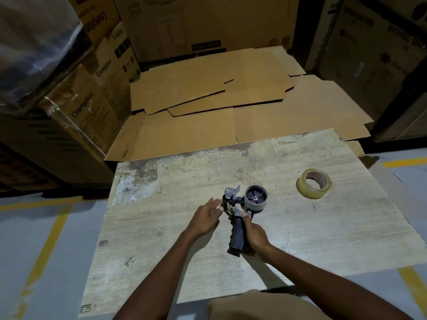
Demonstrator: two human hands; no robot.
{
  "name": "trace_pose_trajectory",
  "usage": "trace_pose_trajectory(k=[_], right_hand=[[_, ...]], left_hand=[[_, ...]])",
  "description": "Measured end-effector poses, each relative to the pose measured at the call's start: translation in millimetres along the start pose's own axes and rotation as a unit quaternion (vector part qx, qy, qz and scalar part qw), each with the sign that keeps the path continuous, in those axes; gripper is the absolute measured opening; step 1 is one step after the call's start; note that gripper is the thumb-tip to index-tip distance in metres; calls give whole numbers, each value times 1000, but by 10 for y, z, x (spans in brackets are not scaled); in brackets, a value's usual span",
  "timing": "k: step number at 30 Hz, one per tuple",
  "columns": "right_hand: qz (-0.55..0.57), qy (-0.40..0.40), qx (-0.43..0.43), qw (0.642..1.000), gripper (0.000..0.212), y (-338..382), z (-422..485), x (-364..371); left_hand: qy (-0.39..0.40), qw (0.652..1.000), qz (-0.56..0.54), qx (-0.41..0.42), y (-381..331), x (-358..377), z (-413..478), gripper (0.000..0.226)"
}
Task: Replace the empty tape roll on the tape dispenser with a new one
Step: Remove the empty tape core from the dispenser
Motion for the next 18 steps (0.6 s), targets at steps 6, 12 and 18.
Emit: trace_pose_trajectory(k=[6,12,18], right_hand=[[-138,-17,-118,983,69,51,-33,-235],[-212,-157,-229,937,45,-34,-131,-757],[-193,-203,-229,932,29,-174,-181,-1240]], left_hand=[[-2,999,47,10,51,148,-46,64],[-15,988,145,41,-71,488,-173,110],[-15,978,203,36,-90,663,-107,131]])
Point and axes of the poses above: each hand's wrist, its own z-axis towards the middle knuckle, its own x-axis out of the palm, y = z × x, the point moved 3 cm from there along z, towards the middle knuckle, and after that the axes turned 3 degrees about z, right-handed, at the moved point
